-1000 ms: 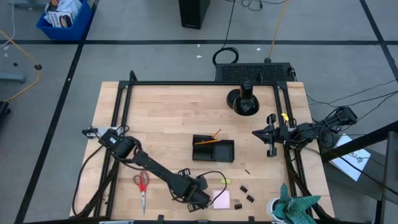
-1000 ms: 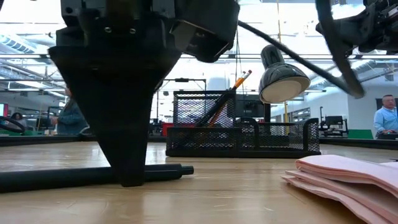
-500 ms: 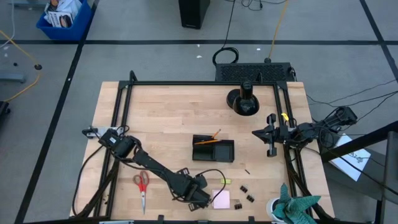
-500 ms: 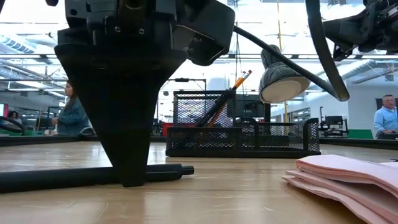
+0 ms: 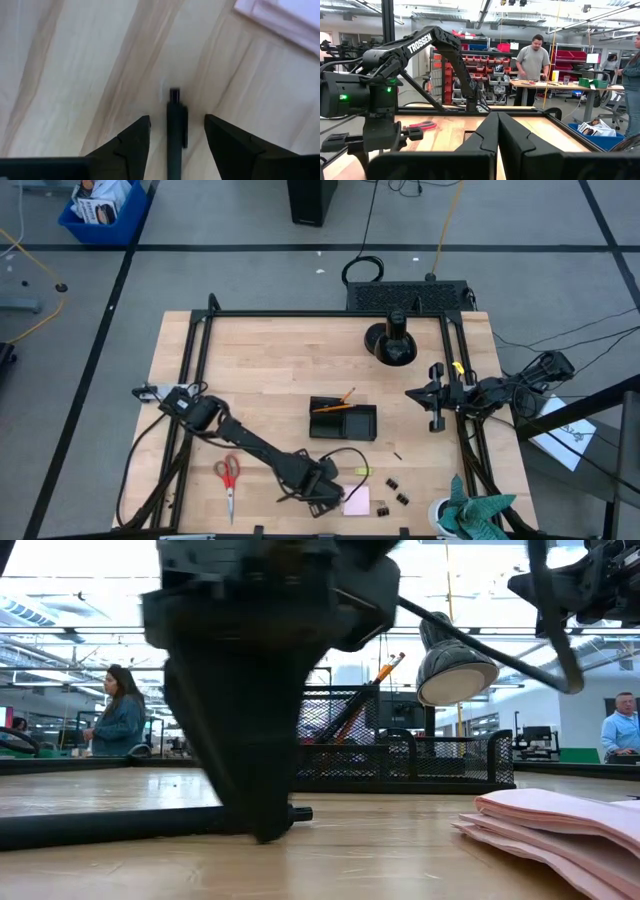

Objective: Pick and place office supplies into organizer
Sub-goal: Put the black pen into the black desk organizer

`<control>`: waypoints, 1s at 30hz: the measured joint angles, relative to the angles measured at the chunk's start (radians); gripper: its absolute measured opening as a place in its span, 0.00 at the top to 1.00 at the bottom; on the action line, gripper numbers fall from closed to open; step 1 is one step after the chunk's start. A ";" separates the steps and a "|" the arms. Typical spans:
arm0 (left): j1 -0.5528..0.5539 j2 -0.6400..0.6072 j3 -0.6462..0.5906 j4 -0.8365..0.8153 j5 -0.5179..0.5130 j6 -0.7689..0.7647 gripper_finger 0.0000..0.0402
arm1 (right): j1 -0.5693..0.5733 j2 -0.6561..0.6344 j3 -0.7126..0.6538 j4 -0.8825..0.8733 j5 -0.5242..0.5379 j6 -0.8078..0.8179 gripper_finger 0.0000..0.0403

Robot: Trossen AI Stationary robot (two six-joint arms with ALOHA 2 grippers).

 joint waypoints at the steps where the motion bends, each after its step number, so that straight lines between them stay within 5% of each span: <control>1: 0.003 0.000 0.000 0.005 -0.002 0.000 0.51 | 0.000 0.000 0.000 0.000 0.000 0.000 0.99; 15: 0.000 0.002 -0.001 0.014 0.013 0.053 0.67 | 0.000 0.000 0.000 -0.001 0.000 0.000 0.99; 30: -0.012 0.000 -0.079 0.129 0.081 0.066 0.97 | 0.000 0.001 0.000 -0.002 -0.003 0.007 0.99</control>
